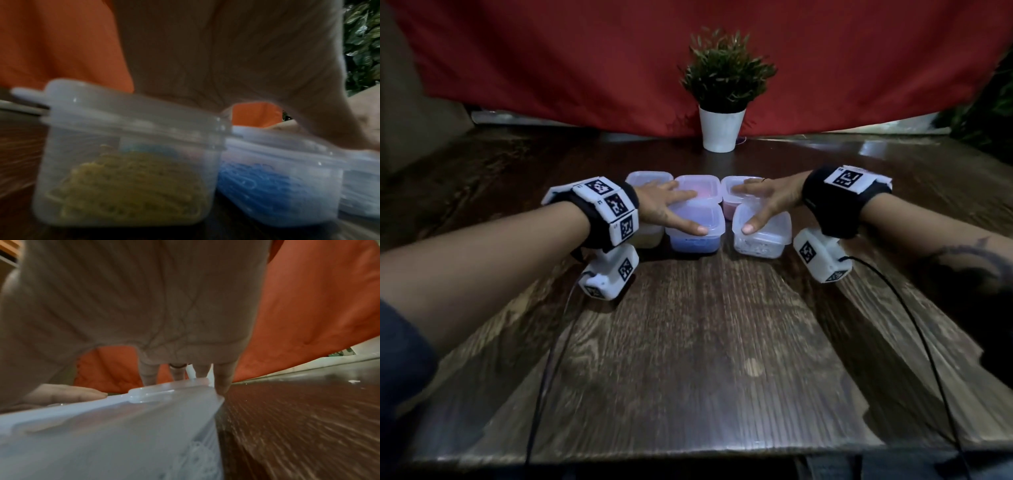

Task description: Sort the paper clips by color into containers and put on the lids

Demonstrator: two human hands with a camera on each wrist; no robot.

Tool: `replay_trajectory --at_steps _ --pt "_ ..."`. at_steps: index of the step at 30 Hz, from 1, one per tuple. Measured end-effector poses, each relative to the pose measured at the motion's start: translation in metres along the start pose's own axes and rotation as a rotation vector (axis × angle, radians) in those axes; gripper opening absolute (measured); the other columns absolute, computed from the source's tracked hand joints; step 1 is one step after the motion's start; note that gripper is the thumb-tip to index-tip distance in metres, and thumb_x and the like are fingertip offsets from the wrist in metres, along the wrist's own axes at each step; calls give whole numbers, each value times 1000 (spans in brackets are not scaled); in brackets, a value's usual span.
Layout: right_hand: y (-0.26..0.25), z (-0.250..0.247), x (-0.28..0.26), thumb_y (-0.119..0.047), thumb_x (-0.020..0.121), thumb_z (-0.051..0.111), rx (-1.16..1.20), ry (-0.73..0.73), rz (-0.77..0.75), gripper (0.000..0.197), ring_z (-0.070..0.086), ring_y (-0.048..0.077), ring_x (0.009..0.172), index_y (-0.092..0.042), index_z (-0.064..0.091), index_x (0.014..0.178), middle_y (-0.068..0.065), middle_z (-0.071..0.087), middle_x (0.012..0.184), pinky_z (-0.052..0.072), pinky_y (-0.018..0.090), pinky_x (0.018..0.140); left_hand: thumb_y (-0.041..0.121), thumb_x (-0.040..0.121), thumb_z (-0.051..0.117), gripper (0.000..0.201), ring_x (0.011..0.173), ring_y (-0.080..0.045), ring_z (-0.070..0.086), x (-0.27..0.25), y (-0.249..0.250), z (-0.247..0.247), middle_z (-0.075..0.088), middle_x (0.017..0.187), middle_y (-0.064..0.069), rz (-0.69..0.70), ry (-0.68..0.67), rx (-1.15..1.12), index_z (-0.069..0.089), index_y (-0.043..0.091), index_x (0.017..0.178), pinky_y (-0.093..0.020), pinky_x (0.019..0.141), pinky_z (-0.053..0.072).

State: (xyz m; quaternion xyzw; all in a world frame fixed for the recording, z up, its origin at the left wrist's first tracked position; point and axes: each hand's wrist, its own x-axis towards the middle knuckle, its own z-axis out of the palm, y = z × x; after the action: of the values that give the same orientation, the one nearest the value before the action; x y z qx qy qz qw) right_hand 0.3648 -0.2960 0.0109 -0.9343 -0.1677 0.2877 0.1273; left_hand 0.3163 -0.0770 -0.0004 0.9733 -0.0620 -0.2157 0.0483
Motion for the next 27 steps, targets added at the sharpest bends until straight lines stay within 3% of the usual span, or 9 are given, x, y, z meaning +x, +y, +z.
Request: replay_trajectory --at_steps 6,9,11,13,15,17,20,23,27 --pt "0 12 4 -59 69 65 -66 129 -29 100 -8 18 144 -39 6 147 -5 -7 157 4 45 117 82 54 40 110 144 -24 -13 -6 -3 10 -13 157 1 15 31 8 0 40 147 -45 115 -3" --pt "2 7 -9 -70 59 63 -112 248 -17 112 -7 25 144 -34 5 148 2 -8 157 8 47 116 80 57 38 108 143 -23 -15 -8 -3 11 -14 157 0 24 50 -22 -2 37 148 -45 115 -5" --pt "5 3 -23 -76 48 63 -202 293 45 114 12 31 141 -32 22 145 9 9 153 22 46 112 80 57 32 106 143 -21 -17 -10 -5 12 -16 156 1 18 99 -68 -3 37 148 -51 113 -7" --pt "5 5 -34 -75 46 62 -286 226 110 90 40 27 122 -28 48 122 9 39 133 38 39 99 80 63 26 97 142 -20 -20 -11 -6 10 -17 156 3 -13 142 -113 -2 39 147 -56 109 -11" --pt "2 12 -37 -72 52 66 -331 149 114 70 50 21 99 -25 56 103 1 55 111 43 32 88 72 79 26 82 141 -21 -21 -12 -6 11 -18 156 0 -37 115 -123 -2 37 148 -51 110 -13" --pt "0 17 -34 -63 62 70 -379 164 83 69 53 22 100 -18 56 112 3 59 111 44 31 89 66 86 31 75 142 -22 -20 -10 -7 14 -16 156 -2 -45 99 -101 -1 36 148 -50 110 -11" --pt "-3 17 -29 -54 69 72 -427 182 37 83 44 24 124 -20 41 138 5 46 137 35 31 100 70 82 34 78 143 -22 -17 -6 -11 18 -14 157 0 -35 112 -72 2 42 147 -58 109 -8" --pt "-5 15 -26 -49 72 73 -453 214 16 83 36 24 132 -23 36 142 5 38 144 32 35 108 75 75 33 82 143 -20 -15 -5 -13 19 -12 157 2 -30 117 -73 5 45 146 -59 109 -7" --pt "-4 17 -25 -48 72 73 -418 242 30 84 37 26 131 -22 34 143 7 37 145 33 36 107 71 81 36 75 144 -20 -9 -2 -12 22 -7 158 0 -32 197 -86 10 44 146 -56 110 -4"
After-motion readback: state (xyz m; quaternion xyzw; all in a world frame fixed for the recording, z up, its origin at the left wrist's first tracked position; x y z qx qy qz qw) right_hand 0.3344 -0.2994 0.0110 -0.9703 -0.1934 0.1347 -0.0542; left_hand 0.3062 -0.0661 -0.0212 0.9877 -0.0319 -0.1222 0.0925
